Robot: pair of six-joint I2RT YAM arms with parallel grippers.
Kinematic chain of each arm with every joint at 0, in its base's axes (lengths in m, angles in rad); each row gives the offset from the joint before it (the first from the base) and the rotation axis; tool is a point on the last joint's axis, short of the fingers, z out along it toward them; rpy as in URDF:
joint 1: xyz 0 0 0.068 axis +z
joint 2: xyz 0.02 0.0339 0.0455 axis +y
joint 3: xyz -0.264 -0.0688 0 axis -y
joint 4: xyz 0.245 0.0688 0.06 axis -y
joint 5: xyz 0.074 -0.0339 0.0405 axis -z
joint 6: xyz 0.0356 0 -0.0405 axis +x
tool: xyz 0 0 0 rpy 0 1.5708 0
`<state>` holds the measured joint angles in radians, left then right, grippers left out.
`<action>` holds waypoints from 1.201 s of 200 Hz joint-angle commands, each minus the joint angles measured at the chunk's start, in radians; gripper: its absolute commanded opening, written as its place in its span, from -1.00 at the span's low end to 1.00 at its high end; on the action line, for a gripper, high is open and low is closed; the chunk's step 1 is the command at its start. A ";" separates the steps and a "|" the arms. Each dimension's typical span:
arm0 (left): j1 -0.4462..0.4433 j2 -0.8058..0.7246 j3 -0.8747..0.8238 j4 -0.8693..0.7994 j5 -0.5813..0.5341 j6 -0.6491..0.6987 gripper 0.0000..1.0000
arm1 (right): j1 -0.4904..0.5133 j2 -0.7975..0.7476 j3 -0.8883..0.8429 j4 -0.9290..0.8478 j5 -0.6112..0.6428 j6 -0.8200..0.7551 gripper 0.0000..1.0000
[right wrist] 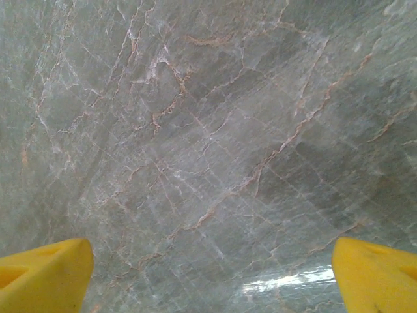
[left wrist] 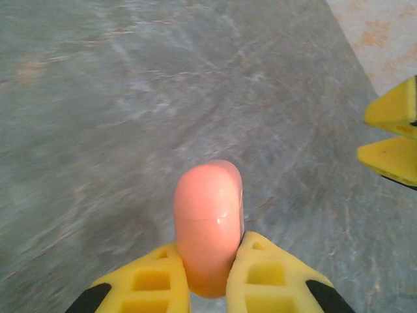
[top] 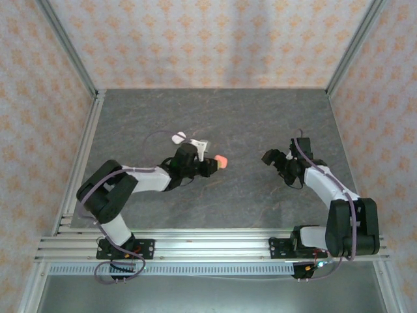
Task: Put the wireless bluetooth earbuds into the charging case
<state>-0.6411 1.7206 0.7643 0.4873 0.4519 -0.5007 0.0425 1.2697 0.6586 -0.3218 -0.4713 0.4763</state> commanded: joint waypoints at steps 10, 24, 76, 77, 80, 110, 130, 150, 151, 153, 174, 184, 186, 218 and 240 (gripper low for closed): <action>-0.042 0.079 0.086 -0.012 0.069 -0.025 -0.91 | -0.006 -0.081 0.025 -0.078 0.119 -0.079 0.96; -0.051 0.108 0.113 -0.033 0.076 -0.029 -0.84 | -0.006 -0.142 0.039 -0.117 0.182 -0.111 1.00; -0.060 0.091 0.180 -0.244 0.047 0.067 -0.42 | -0.005 -0.301 0.068 -0.147 0.374 -0.204 0.99; -0.060 0.089 0.180 -0.248 0.046 0.071 -0.42 | -0.005 -0.303 0.068 -0.146 0.376 -0.206 0.99; -0.060 0.084 0.183 -0.259 0.043 0.078 -0.40 | -0.006 -0.309 0.070 -0.144 0.382 -0.210 0.99; -0.061 0.021 0.193 -0.364 -0.011 0.143 -0.16 | -0.006 -0.346 0.090 -0.137 0.453 -0.250 0.99; -0.060 -0.031 0.210 -0.458 -0.064 0.207 -0.02 | -0.006 -0.364 0.095 -0.116 0.510 -0.274 0.99; -0.061 -0.091 0.249 -0.585 -0.145 0.301 0.08 | -0.005 -0.392 0.086 -0.051 0.562 -0.311 0.99; -0.060 -0.094 0.251 -0.591 -0.150 0.306 0.09 | -0.005 -0.393 0.086 -0.047 0.564 -0.313 0.99; -0.060 -0.099 0.257 -0.605 -0.155 0.315 0.09 | -0.006 -0.397 0.083 -0.038 0.571 -0.315 0.99; -0.059 -0.151 0.334 -0.763 -0.290 0.427 0.23 | -0.006 -0.441 0.032 0.091 0.624 -0.340 0.99; -0.056 -0.172 0.377 -0.826 -0.385 0.471 0.37 | -0.006 -0.462 0.001 0.165 0.618 -0.365 0.99; -0.055 -0.176 0.385 -0.838 -0.404 0.478 0.41 | -0.006 -0.466 -0.008 0.180 0.615 -0.369 0.99; -0.016 -0.235 0.497 -0.909 -0.592 0.572 0.99 | -0.005 -0.490 -0.077 0.318 0.559 -0.393 0.99; 0.023 -0.278 0.530 -0.882 -0.671 0.599 1.00 | -0.005 -0.485 -0.156 0.464 0.480 -0.448 0.99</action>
<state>-0.6571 1.4963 1.2472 -0.3355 -0.0315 0.0059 0.0422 0.7853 0.5770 -0.0650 0.0769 0.1024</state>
